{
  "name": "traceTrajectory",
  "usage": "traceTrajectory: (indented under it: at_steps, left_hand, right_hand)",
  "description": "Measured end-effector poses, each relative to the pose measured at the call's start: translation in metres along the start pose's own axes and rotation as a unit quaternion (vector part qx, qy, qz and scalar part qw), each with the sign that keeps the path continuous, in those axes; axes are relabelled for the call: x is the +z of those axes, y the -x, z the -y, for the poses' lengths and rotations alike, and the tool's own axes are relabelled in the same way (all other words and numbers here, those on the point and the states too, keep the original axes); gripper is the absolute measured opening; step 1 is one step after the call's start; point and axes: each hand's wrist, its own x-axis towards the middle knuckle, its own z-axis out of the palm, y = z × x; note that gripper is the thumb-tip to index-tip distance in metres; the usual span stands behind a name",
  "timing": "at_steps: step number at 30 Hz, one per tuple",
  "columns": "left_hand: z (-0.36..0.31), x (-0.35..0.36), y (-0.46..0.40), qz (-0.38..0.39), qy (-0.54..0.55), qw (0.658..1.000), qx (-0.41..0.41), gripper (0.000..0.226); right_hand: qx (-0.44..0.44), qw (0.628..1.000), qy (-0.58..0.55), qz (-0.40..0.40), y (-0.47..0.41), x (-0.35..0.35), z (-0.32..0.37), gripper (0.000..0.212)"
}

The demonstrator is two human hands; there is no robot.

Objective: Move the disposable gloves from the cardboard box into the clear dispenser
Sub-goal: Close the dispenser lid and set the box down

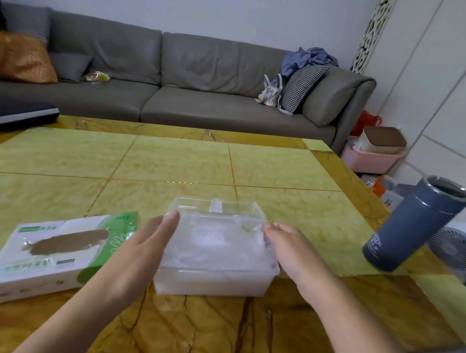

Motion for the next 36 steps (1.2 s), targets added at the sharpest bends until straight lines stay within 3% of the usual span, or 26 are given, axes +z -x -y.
traceTrajectory:
  at_steps: [2, 6, 11, 14, 15, 19, 21, 23, 25, 26, 28, 29, 32, 34, 36]
  left_hand:
    - [0.006, 0.004, -0.001, 0.010, -0.090, 0.996, 0.008, 0.074]
    - [0.014, 0.011, -0.009, -0.032, -0.164, 0.986, 0.018, 0.038]
    - [0.017, 0.012, -0.012, -0.048, -0.121, 0.992, -0.003, 0.041]
    - [0.011, 0.012, -0.009, -0.023, 0.008, 0.999, -0.024, 0.046]
    - [0.009, 0.010, -0.009, -0.003, 0.058, 0.997, -0.042, 0.051]
    - [0.006, -0.002, -0.007, 0.071, 0.126, 0.987, -0.069, 0.118]
    - [0.001, -0.005, 0.000, 0.110, 0.071, 0.991, -0.039, 0.132]
    - [-0.004, -0.004, 0.004, 0.078, -0.036, 0.996, 0.014, 0.135]
    - [-0.003, 0.000, 0.010, -0.001, -0.180, 0.973, 0.143, 0.115]
    - [-0.003, 0.003, 0.013, -0.038, -0.256, 0.939, 0.226, 0.098]
    - [-0.006, 0.012, 0.018, -0.066, -0.345, 0.861, 0.368, 0.066]
    - [-0.008, 0.018, 0.019, -0.054, -0.358, 0.837, 0.410, 0.052]
    - [-0.002, 0.031, 0.017, 0.003, -0.387, 0.830, 0.402, 0.025]
    - [0.004, 0.031, 0.015, 0.015, -0.395, 0.846, 0.357, 0.013]
    - [0.006, 0.029, 0.013, 0.015, -0.388, 0.866, 0.316, 0.017]
  right_hand:
    - [-0.012, 1.000, 0.018, 0.002, 0.002, 0.008, 0.000, 0.041]
    - [-0.049, 0.997, 0.062, -0.020, 0.002, 0.019, -0.001, 0.028]
    - [-0.043, 0.997, 0.059, -0.010, 0.002, 0.016, -0.005, 0.023]
    - [-0.013, 1.000, -0.028, 0.003, 0.005, 0.015, -0.001, 0.030]
    - [0.000, 0.999, -0.050, 0.010, 0.005, 0.013, 0.001, 0.035]
    - [0.033, 0.987, -0.146, 0.060, 0.002, 0.007, 0.002, 0.067]
    - [0.022, 0.984, -0.156, 0.088, 0.009, 0.003, 0.007, 0.077]
    - [-0.030, 0.992, -0.090, 0.079, 0.018, 0.000, 0.011, 0.083]
    - [-0.138, 0.986, 0.094, -0.015, 0.027, -0.001, 0.013, 0.086]
    - [-0.209, 0.962, 0.167, -0.057, 0.034, 0.001, 0.018, 0.077]
    - [-0.307, 0.922, 0.232, -0.046, 0.043, 0.007, 0.025, 0.050]
    - [-0.328, 0.913, 0.243, -0.017, 0.045, 0.011, 0.025, 0.036]
    - [-0.338, 0.896, 0.286, 0.039, 0.049, 0.018, 0.024, 0.011]
    - [-0.312, 0.902, 0.294, 0.046, 0.046, 0.021, 0.023, 0.011]
    - [-0.273, 0.915, 0.293, 0.049, 0.043, 0.019, 0.026, 0.010]
